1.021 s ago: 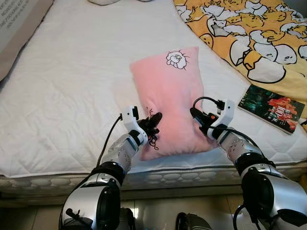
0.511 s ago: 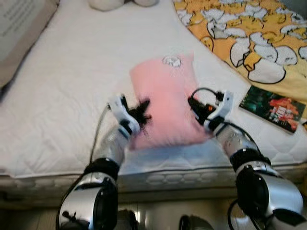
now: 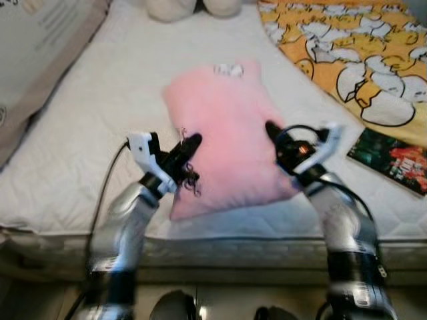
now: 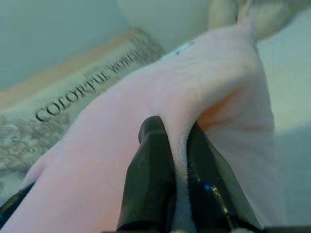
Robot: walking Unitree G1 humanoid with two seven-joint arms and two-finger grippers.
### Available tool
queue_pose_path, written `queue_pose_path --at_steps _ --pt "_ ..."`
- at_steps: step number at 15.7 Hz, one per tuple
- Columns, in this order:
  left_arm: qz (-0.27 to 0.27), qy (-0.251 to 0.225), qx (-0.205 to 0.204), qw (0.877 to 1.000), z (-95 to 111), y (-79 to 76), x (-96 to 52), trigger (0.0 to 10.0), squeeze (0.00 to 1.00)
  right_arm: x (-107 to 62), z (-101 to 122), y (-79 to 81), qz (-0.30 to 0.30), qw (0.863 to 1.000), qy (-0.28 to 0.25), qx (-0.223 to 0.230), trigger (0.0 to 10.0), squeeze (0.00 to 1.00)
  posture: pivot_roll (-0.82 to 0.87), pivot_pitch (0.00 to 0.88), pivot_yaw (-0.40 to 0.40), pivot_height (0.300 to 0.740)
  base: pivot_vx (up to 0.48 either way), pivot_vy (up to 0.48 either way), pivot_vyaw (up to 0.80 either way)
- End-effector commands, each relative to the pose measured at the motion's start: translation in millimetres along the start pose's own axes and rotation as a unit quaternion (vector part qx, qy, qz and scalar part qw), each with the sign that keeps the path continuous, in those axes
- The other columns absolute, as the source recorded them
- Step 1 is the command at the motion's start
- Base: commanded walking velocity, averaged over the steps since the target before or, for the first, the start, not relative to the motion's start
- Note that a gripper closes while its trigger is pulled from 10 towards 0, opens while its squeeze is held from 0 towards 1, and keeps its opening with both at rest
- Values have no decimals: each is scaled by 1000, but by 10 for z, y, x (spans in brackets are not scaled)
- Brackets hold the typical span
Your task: Clean up the room
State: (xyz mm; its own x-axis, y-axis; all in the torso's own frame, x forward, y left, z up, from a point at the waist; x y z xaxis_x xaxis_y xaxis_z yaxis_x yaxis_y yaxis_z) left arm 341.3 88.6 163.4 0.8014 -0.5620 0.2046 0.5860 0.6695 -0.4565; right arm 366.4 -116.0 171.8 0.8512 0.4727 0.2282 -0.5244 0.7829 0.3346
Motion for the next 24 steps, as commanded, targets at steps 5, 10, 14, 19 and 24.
queue_pose_path --at_steps 5,10,14,19,24 --pt "50 11 114 992 99 -36 -52 10000 0 -107 58 138 -38 998 -4 -42 10000 0 -11 0 57 740 0 0 0" --pt "66 18 157 985 157 -9 -33 10000 0 -90 -43 222 -35 997 22 -61 10000 0 1 0 52 740 0 434 0" --pt "76 19 170 982 160 18 -38 10000 0 -72 -42 206 -37 997 23 -62 10000 0 8 0 46 740 0 480 0" --pt "82 19 179 980 187 47 -33 10000 0 -51 -64 199 -39 997 24 -60 10000 0 14 0 45 740 0 480 0" --pt "86 18 185 979 209 73 -47 10000 0 -13 -101 249 -21 997 30 -62 10000 0 25 0 37 740 0 480 0"
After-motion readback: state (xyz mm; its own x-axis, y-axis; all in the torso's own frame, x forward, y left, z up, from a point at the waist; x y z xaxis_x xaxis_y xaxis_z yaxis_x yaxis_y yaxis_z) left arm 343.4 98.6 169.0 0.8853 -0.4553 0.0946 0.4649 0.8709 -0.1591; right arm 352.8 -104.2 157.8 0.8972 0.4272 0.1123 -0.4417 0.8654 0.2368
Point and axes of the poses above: a point about 5 cm out from each wrist's last joint towards the gripper, its own x axis pointing out of the wrist towards the gripper, its own z axis along the axis of the wrist's last joint, y = z × x, the point moved 6 cm from there along x, pointing out of the wrist towards the gripper, and after that the axes turned 8 degrees about -x, right-handed, at the moved point
